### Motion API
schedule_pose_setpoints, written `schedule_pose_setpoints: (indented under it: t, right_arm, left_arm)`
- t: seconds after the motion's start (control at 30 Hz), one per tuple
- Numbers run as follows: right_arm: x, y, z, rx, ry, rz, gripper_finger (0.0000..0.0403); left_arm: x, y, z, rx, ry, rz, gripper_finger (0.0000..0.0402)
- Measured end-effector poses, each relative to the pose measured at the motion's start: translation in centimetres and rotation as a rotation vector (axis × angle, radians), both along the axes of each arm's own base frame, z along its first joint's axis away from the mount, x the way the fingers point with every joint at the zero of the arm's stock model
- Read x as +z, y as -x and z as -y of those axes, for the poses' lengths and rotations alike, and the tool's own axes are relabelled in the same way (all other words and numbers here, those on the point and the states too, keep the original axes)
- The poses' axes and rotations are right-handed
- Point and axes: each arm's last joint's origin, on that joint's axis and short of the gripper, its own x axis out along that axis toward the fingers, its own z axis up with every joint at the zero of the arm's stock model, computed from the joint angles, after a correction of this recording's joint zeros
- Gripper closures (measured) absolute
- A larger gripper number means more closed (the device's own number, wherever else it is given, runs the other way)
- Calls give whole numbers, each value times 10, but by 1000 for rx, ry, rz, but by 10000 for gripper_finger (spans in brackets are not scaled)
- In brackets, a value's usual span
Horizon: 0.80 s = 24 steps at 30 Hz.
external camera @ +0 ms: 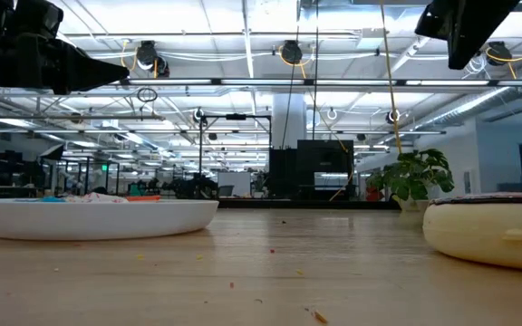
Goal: Pick & Place donuts
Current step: Put the large black donut on the gray plate
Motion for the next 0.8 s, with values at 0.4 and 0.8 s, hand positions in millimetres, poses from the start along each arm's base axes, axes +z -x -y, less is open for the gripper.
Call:
schedule_pose_setpoints:
  t: [0.4,0.8]
  right_arm:
    - [-13,-18,-25,28,-156,14,402]
    - [-31,-51,-65,206,-32,-119,403]
  left_arm:
    - [0,0,0,-2,26,2,364]
    - [-1,0,0,-3,27,-6,364]
